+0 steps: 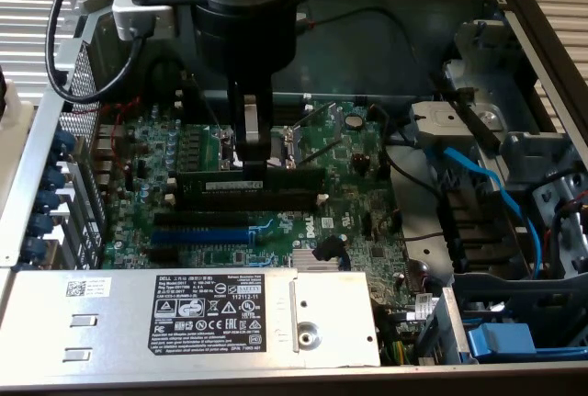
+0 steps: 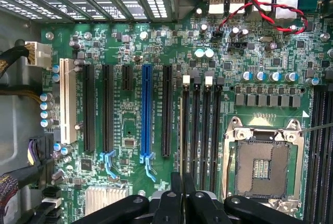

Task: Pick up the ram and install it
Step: 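Insert the ram into the slot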

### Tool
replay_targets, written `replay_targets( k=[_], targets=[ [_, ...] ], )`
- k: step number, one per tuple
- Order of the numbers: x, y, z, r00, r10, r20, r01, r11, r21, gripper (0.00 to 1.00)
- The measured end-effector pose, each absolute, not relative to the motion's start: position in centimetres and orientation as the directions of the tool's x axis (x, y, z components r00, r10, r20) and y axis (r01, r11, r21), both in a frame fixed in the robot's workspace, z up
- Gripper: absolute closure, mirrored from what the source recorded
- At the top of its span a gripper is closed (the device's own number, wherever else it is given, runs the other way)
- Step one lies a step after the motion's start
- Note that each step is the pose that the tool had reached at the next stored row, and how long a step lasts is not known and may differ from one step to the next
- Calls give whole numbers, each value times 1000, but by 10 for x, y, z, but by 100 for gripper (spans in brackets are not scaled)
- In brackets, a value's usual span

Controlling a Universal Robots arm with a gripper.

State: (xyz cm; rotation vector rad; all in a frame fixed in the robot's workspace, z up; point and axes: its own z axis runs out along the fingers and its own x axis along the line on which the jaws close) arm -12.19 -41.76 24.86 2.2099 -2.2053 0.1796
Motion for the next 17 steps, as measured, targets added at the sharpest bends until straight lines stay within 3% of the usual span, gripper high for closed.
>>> replay_targets(
  k=[17],
  targets=[
    [-126,-424,249,-21,-998,55,-998,18,-58,88]
  ],
)
